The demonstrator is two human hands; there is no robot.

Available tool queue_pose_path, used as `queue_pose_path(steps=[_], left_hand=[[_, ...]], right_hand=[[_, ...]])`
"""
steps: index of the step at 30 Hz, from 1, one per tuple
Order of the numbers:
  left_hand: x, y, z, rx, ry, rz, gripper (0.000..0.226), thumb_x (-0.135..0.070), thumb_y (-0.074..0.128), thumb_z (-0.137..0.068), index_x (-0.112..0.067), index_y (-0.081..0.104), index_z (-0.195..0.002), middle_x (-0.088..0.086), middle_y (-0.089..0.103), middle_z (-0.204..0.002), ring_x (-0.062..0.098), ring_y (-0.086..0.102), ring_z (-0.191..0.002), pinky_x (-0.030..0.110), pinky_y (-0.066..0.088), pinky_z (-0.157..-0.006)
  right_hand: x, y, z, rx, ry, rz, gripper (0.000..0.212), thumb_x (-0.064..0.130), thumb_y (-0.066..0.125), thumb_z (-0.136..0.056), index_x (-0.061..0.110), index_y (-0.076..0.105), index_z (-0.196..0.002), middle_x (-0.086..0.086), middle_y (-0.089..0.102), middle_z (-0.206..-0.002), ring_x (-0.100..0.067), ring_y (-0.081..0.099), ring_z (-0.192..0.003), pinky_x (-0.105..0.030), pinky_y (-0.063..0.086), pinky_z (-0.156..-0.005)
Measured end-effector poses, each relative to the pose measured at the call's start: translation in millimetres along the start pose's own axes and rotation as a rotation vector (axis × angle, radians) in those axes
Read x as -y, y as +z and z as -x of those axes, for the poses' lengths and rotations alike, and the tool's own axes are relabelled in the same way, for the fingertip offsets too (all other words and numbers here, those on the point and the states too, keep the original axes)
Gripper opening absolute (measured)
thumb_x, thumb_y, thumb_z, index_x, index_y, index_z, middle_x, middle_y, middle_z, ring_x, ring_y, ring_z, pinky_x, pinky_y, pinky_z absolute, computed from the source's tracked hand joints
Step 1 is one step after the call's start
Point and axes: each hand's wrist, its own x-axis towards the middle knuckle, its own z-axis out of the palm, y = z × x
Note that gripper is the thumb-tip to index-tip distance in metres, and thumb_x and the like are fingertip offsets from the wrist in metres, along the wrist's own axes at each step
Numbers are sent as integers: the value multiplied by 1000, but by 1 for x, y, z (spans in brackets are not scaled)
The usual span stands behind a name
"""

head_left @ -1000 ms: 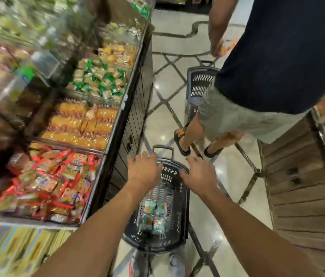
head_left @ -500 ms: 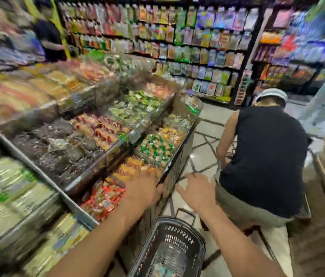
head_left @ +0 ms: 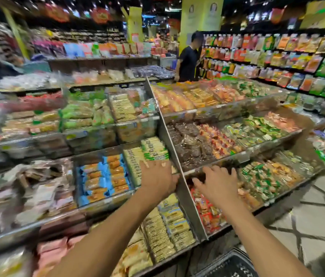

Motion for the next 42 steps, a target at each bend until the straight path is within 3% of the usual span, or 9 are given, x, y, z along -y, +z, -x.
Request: queue_pose_path(steps=[10,19,27,32,37,42], left_hand=[[203,6,70,8,-234,14,68,-68,37,-100,-25,37,-153,15,50,-153,37,43,-143,64,24,-117],[346,17,138,-10,-339,0,68,-63,41,-102,-26,32,-158,10,47,-155,36,43,-143,61,20,-122],[409,35,150,81,-405,-13,68,-65,34,-103,-24,31,-158,12,49,-153,35,44,-141,60,20,-120],[439,41,141,86,-449,-14,62,-62,34,-104,-25,35,-153,9,55,-146,34,48,-137,57,25,-117],[460,57,132,114,-501,14,56,-60,36,-104,-24,38,-147,7,57,-143,33,50,-136,57,26,-120],[472,79,122,152,-529,25,57,-60,36,-104,-23,36,-148,7,55,-146,34,49,-137,57,29,-119]], right_hand=[[222,0,9,-11,-299,-28,63,71,42,-97,27,58,-139,-1,62,-138,-26,51,-134,-58,30,-118],[366,24,28,20,-407,-34,63,70,41,-97,30,52,-144,3,60,-140,-23,49,-137,-57,23,-122],[446,39,26,24,-486,-140,58,64,44,-99,31,47,-147,5,57,-142,-22,49,-138,-51,20,-124],[474,59,6,37,-509,-173,53,60,47,-99,27,50,-140,4,61,-132,-22,53,-129,-46,29,-119],[485,81,-31,22,-394,-282,57,55,52,-101,19,46,-144,-3,59,-138,-25,55,-128,-40,47,-103],[498,104,-60,107,-283,-319,74,62,52,-99,11,36,-152,-9,53,-147,-29,54,-132,-41,49,-101]])
